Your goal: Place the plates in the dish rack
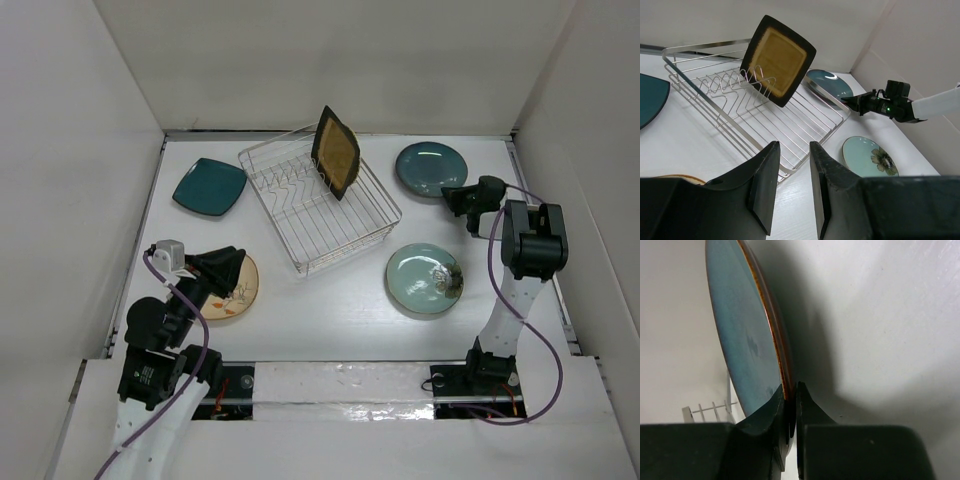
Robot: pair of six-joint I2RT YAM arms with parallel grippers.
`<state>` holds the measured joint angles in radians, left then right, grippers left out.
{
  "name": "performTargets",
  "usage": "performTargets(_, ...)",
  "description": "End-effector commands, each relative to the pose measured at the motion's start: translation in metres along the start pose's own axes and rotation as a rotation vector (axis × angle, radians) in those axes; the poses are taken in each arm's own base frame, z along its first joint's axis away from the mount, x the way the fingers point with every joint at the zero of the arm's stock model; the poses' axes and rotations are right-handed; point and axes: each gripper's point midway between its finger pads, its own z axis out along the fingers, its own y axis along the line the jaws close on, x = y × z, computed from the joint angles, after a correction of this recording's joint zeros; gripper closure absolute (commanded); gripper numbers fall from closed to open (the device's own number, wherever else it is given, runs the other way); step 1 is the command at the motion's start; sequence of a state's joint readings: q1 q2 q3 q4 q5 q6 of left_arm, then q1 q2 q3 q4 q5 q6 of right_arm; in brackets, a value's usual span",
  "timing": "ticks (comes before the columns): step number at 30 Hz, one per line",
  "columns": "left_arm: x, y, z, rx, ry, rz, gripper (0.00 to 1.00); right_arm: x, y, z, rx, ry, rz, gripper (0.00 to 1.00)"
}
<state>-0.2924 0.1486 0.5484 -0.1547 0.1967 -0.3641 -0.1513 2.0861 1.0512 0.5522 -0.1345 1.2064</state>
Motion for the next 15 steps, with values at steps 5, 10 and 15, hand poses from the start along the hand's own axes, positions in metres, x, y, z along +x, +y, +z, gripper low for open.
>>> performTargets(5, -0.014, -0.003, 0.002, 0.004, -0.042, 0.013, 0.72, -0.029, 0.078, -0.050, -0.227, -0.160, -0.045, 1.00)
performTargets(10, -0.014, -0.004, 0.002, 0.012, -0.043, 0.011, 0.72, -0.054, 0.145, -0.115, -0.326, -0.348, -0.163, 1.00)
performTargets(15, -0.017, -0.005, -0.001, 0.014, -0.059, 0.012, 0.72, -0.057, 0.215, -0.190, -0.395, -0.533, -0.360, 1.00)
